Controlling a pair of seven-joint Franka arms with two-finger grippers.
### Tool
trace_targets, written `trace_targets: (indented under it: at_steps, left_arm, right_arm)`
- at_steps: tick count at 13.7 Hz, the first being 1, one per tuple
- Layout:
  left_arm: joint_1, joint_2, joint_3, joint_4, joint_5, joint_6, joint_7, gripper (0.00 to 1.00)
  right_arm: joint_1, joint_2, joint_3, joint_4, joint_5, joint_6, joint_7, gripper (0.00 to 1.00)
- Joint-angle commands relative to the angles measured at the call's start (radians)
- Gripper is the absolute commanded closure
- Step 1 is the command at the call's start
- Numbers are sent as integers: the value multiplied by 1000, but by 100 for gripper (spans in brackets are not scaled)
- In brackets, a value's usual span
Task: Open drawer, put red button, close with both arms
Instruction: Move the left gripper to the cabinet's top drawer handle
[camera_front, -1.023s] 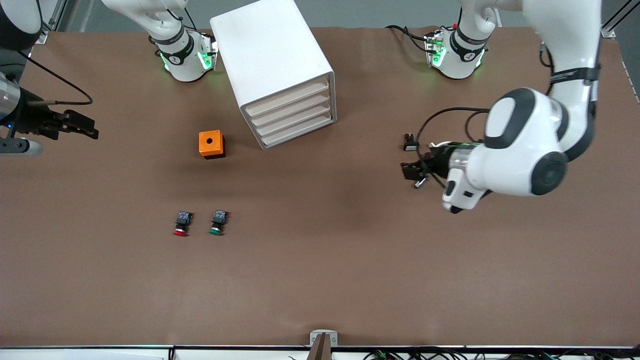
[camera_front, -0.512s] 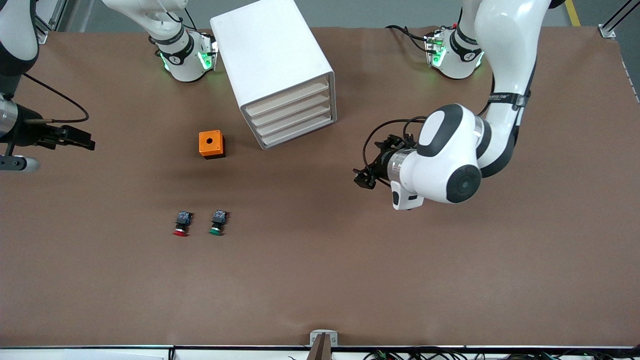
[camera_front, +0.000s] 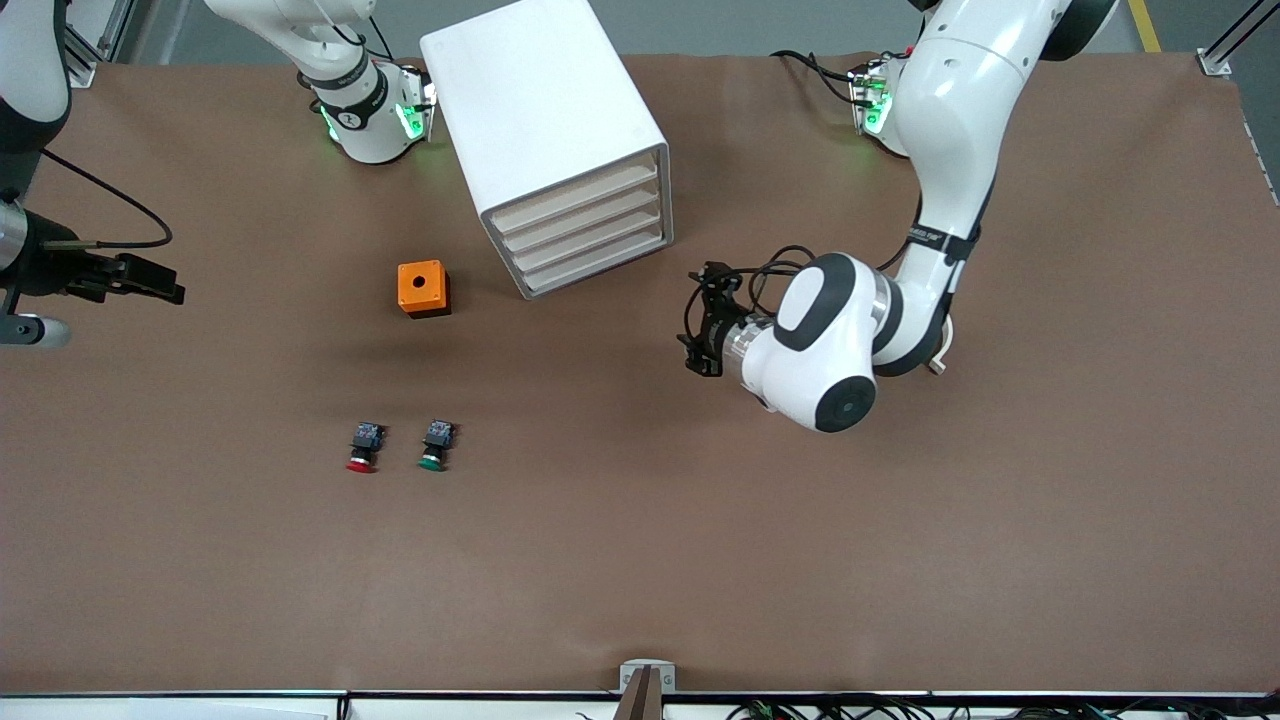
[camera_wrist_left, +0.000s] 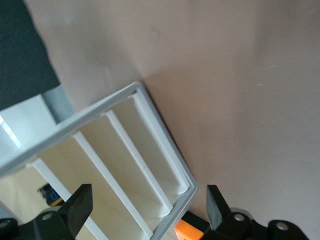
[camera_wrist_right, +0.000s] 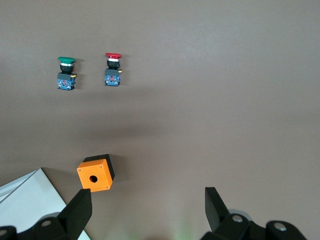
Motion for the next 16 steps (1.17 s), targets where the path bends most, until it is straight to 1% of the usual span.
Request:
trace_targets:
  at_steps: [1, 4, 5, 6, 8, 9, 10, 11, 14, 16]
  left_arm:
    - [-3, 61, 3, 32, -106, -67, -110, 0]
    - [-8, 102, 1, 29, -200, -104, -200, 1]
    - [-8, 120, -12, 29, -214, -119, -239, 3]
    - [-7, 139, -31, 27, -225, -134, -275, 7]
    - [-7, 156, -49, 22, -257, -154, -302, 22]
    - [-7, 165, -66, 21, -275, -173, -302, 31]
    - [-7, 177, -81, 21, -289, -188, -303, 37]
    - [-8, 190, -91, 19, -298, -193, -303, 40]
    - [-11, 213, -117, 16, -300, -214, -305, 40]
    - [-16, 220, -117, 10, -300, -216, -319, 40]
  right_arm:
    - [-4, 9, 6, 23, -3, -18, 2, 0]
    - [-4, 8, 6, 20, -1, -21, 7, 0]
    - [-2, 8, 6, 18, -1, -21, 7, 0]
    - [-1, 8, 8, 18, -1, -23, 7, 0]
    - [-1, 8, 8, 17, 2, -23, 20, 0]
    - [-1, 8, 8, 15, 3, -24, 42, 0]
    - [-1, 6, 9, 15, 3, -32, 54, 0]
    - [-1, 6, 9, 15, 5, -37, 57, 0]
    - [-1, 5, 9, 15, 8, -38, 59, 0]
    - [1, 5, 9, 15, 9, -40, 74, 0]
